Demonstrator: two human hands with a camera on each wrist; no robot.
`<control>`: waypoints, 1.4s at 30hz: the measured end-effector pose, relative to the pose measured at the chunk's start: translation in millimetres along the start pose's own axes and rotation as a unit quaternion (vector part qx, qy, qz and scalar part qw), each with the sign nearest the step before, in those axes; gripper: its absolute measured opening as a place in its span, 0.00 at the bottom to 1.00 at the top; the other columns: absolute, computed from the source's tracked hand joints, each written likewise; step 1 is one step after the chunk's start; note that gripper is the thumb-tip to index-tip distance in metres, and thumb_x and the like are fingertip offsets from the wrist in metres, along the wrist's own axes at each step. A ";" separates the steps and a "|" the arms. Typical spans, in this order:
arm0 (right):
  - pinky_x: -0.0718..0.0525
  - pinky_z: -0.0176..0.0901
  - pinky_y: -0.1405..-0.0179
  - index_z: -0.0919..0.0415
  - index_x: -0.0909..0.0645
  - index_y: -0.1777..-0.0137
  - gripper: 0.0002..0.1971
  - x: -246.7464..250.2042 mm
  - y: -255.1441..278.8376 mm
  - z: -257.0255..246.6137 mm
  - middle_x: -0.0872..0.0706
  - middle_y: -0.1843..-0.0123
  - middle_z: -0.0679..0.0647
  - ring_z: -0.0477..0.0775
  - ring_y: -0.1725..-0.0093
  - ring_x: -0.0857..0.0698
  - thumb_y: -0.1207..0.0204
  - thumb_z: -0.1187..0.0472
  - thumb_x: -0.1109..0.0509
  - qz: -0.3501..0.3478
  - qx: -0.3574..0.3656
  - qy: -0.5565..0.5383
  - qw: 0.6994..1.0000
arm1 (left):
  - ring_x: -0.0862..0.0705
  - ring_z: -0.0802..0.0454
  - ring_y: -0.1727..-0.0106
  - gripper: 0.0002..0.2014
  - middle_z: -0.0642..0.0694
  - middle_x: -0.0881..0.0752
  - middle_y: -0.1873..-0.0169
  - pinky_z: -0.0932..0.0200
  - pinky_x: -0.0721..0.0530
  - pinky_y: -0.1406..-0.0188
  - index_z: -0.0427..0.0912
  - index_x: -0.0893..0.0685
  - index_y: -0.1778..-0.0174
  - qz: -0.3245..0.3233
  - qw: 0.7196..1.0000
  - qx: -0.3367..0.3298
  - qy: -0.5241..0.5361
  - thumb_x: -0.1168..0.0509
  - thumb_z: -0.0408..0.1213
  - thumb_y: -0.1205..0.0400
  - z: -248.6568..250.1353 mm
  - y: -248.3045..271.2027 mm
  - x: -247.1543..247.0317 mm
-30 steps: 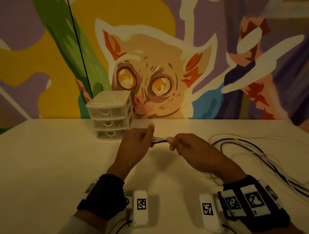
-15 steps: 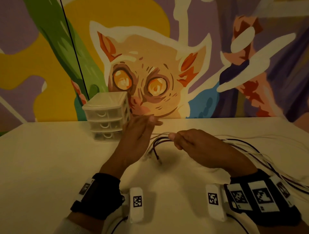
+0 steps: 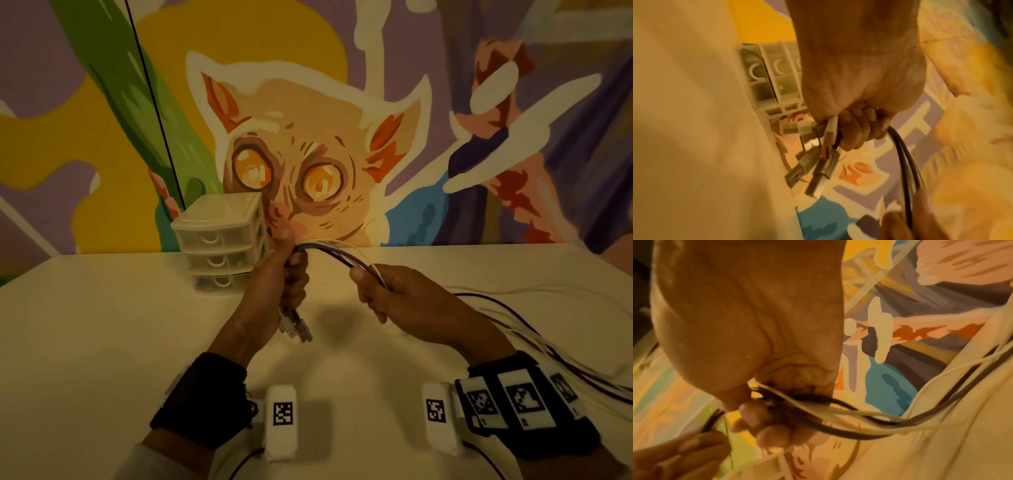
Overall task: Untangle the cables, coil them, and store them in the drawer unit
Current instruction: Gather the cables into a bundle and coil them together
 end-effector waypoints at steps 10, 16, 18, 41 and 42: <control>0.32 0.41 0.69 0.50 0.18 0.56 0.34 -8.4 -7.8 7.8 0.26 0.73 0.44 0.43 0.72 0.30 0.17 0.25 0.54 0.095 -0.076 -0.232 0.965 | 0.44 0.58 0.75 0.21 0.54 0.34 0.70 0.61 0.48 0.78 0.49 0.25 0.58 -0.034 0.999 0.001 0.034 0.48 0.57 0.05 -13.6 0.9 -21.1; 0.27 0.41 0.62 0.50 0.21 0.55 0.23 -19.9 -11.7 -2.0 0.23 0.67 0.45 0.43 0.67 0.26 0.08 0.39 0.49 0.096 -0.034 -0.162 0.982 | 0.39 0.57 0.73 0.22 0.53 0.26 0.66 0.61 0.38 0.73 0.47 0.26 0.54 -0.042 0.998 -0.036 0.026 0.52 0.58 0.05 -17.7 -0.3 -27.2; 0.23 0.41 0.61 0.49 0.19 0.55 0.24 -19.9 -12.2 -3.7 0.20 0.68 0.45 0.42 0.67 0.22 0.09 0.37 0.49 0.109 -0.021 -0.139 0.984 | 0.30 0.55 0.68 0.24 0.51 0.19 0.60 0.59 0.31 0.68 0.45 0.20 0.46 -0.031 0.998 -0.058 -0.004 0.52 0.60 0.06 -17.5 -0.8 -25.1; 0.12 0.57 0.45 0.48 0.19 0.34 0.17 -34.2 -7.7 10.3 0.14 0.54 0.48 0.50 0.54 0.14 0.05 0.48 0.49 0.067 -0.048 0.032 0.996 | 0.14 0.42 0.23 0.33 0.36 0.13 0.25 0.43 0.17 0.21 0.43 0.26 0.14 -0.067 0.994 0.001 0.091 0.60 0.59 0.06 -29.9 -6.3 -22.1; 0.12 0.55 0.46 0.50 0.20 0.33 0.16 -36.8 -7.0 10.4 0.14 0.51 0.49 0.50 0.53 0.13 0.05 0.48 0.48 0.065 -0.053 0.025 0.996 | 0.14 0.42 0.23 0.34 0.36 0.13 0.25 0.46 0.15 0.23 0.42 0.25 0.15 -0.065 0.994 0.003 0.090 0.61 0.59 0.05 -30.2 -6.3 -19.9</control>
Point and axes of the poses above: each hand's wrist, its own y-axis away from the middle knuckle, its own x-axis out of the back of the hand, z = x × y, the point moved 9 cm from there along -y, towards the middle knuckle
